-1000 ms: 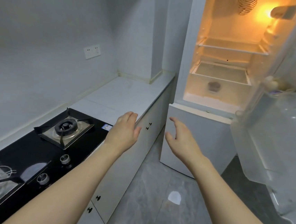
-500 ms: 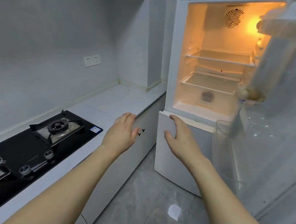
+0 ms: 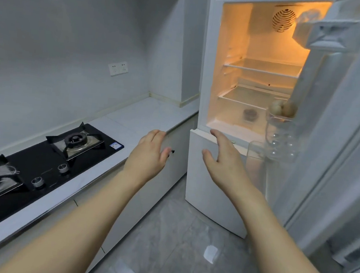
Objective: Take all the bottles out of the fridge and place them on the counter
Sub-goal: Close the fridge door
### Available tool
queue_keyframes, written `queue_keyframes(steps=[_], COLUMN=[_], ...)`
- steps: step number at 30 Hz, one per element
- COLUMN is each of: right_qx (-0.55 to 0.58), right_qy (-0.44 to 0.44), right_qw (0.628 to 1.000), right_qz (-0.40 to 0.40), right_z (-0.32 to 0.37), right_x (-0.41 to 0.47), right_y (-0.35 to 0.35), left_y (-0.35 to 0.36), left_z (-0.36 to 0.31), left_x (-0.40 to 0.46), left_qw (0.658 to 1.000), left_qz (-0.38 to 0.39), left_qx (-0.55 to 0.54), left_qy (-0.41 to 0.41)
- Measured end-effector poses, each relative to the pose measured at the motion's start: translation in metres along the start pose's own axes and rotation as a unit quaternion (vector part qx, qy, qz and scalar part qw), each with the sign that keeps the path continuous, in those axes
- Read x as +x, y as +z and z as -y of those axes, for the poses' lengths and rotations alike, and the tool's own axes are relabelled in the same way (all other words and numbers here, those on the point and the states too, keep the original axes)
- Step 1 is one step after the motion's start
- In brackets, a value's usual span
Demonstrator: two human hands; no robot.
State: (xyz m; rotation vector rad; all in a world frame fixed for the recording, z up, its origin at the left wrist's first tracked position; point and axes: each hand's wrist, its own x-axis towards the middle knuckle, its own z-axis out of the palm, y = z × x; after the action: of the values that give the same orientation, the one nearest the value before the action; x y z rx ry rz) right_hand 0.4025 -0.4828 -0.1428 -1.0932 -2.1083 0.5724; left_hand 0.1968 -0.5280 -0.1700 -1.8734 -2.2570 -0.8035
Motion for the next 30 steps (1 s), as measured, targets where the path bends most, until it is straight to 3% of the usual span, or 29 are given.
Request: queue_keyframes(steps=[16, 19, 23, 26, 30], right_qx=[0.089, 0.079, 0.044, 0.019, 0.04], right_qy=[-0.216, -0.257, -0.336, -0.344, -0.291], right_qw=[0.969, 0.953, 0.903, 0.88, 0.894], right_qz=[-0.086, -0.141, -0.265, -0.326, -0.34], right_z=[-0.024, -0.035, -0.052, -0.065, -0.088], right_x=[-0.074, -0.08, -0.083, -0.082, -0.074], right_y=[-0.119, -0.139, -0.161, -0.178, -0.193], left_y=[-0.011, -0.008, -0.004, 0.001, 0.008], left_z=[-0.144, -0.168, -0.196, -0.214, -0.234], left_x=[-0.081, -0.083, -0.084, -0.083, -0.081], left_qw=[0.992, 0.993, 0.992, 0.992, 0.992], left_qz=[-0.118, -0.114, -0.12, -0.123, -0.124], left_qx=[0.038, 0.038, 0.027, 0.018, 0.017], left_qy=[0.003, 0.005, 0.013, 0.024, 0.034])
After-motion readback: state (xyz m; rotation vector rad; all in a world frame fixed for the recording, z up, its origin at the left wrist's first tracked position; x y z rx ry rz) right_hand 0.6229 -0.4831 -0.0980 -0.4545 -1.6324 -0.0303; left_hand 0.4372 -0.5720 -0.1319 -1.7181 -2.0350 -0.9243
